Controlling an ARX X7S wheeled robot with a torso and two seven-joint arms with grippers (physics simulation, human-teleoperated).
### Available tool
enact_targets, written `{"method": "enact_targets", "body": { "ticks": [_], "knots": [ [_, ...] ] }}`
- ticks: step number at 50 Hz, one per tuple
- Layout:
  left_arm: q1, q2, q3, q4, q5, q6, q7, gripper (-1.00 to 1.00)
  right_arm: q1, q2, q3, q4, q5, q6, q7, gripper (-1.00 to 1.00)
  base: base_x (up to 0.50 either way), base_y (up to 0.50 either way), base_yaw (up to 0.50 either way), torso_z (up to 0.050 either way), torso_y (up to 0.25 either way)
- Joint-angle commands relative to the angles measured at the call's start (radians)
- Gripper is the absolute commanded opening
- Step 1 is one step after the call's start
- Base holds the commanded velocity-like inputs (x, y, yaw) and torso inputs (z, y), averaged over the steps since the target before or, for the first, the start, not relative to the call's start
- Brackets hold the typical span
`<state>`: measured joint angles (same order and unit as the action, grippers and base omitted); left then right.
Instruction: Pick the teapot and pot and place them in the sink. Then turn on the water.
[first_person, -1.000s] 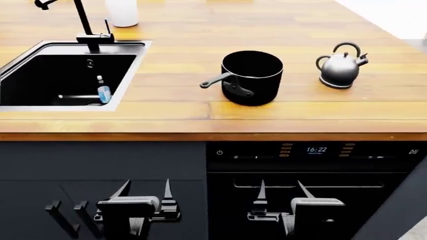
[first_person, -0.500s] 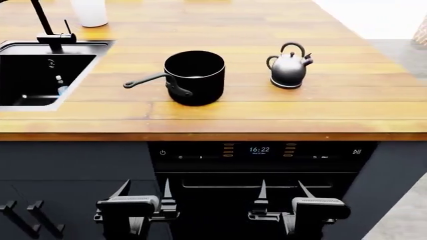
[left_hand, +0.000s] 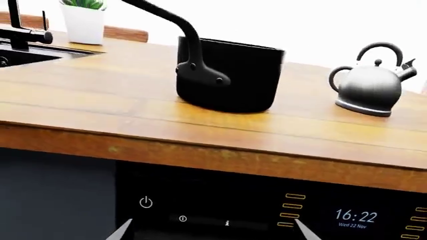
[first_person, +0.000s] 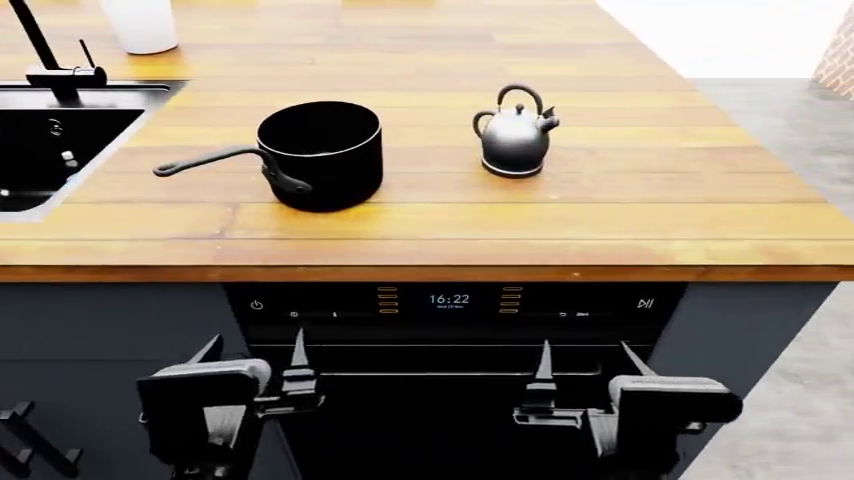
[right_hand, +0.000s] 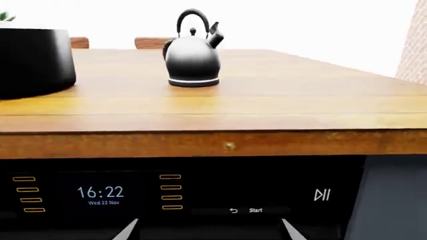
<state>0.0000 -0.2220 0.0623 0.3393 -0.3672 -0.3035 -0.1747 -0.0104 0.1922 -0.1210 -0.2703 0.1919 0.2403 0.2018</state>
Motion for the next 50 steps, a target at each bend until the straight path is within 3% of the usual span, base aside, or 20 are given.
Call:
{"method": "enact_targets", "body": {
  "ticks": [1, 3, 5, 6, 8, 11, 14, 22, 29, 35, 50],
  "knots": [
    [-0.171, -0.261, -0.249, 0.589, -0.554, -0.669, -0.199, 1.0, 0.085, 0.139, 0.085, -0.631, 0.126, 0.622, 0.089, 1.0, 0.0, 0.0, 0.0, 0.0, 0.0],
    [-0.315, -0.357, -0.351, 0.618, -0.852, -0.784, -0.367, 1.0, 0.218, 0.168, 0.158, -0.776, 0.258, 0.875, 0.128, 1.0, 0.0, 0.0, 0.0, 0.0, 0.0],
    [-0.45, -0.461, -0.369, 0.598, -1.109, -0.808, -0.519, 1.0, 0.384, 0.354, 0.197, -0.776, 0.558, 0.948, 0.428, 1.0, 0.0, 0.0, 0.0, 0.0, 0.0],
    [-0.508, -0.505, -0.359, 0.58, -1.201, -0.804, -0.581, 1.0, 0.467, 0.394, 0.237, -0.776, 0.708, 0.999, 0.574, 1.0, 0.0, 0.0, 0.0, 0.0, 0.0],
    [-0.635, -0.588, -0.319, 0.545, -1.347, -0.785, -0.678, 1.0, 0.629, 0.459, 0.267, -0.732, 1.008, 1.05, 0.767, 1.0, 0.0, 0.0, 0.0, 0.0, 0.0],
    [-0.837, -0.674, -0.218, 0.485, -1.503, -0.759, -0.782, 1.0, 0.836, 0.549, 0.196, -0.65, 1.458, 1.025, 0.946, 1.0, 0.0, 0.0, 0.0, 0.0, 0.0],
    [-1.031, -0.714, -0.112, 0.415, -1.591, -0.758, -0.84, 1.0, 1.001, 0.601, 0.119, -0.584, 1.654, 1.005, 1.027, 1.0, 0.0, 0.0, 0.0, 0.0, 0.0],
    [-1.399, -0.724, 0.067, 0.242, -1.64, -0.835, -0.874, 1.0, 1.307, 0.66, -0.018, -0.441, 1.792, 1.021, 1.088, 1.0, 0.0, 0.0, 0.0, 0.0, 0.0],
    [-1.587, -0.695, 0.154, 0.115, -1.599, -0.911, -0.857, 1.0, 1.457, 0.661, -0.082, -0.35, 1.814, 1.049, 1.084, 1.0, 0.0, 0.0, 0.0, 0.0, 0.0],
    [-1.639, -0.676, 0.182, 0.069, -1.549, -0.945, -0.828, 1.0, 1.483, 0.649, -0.089, -0.328, 1.792, 1.061, 1.057, 1.0, 0.31, 0.0, 0.0, 0.0, 0.0],
    [-1.611, -0.679, 0.179, 0.057, -1.48, -0.949, -0.774, 1.0, 1.479, 0.65, -0.092, -0.32, 1.776, 1.052, 1.033, 1.0, 0.5, 0.0, 0.0, 0.0, 0.0]
  ]
}}
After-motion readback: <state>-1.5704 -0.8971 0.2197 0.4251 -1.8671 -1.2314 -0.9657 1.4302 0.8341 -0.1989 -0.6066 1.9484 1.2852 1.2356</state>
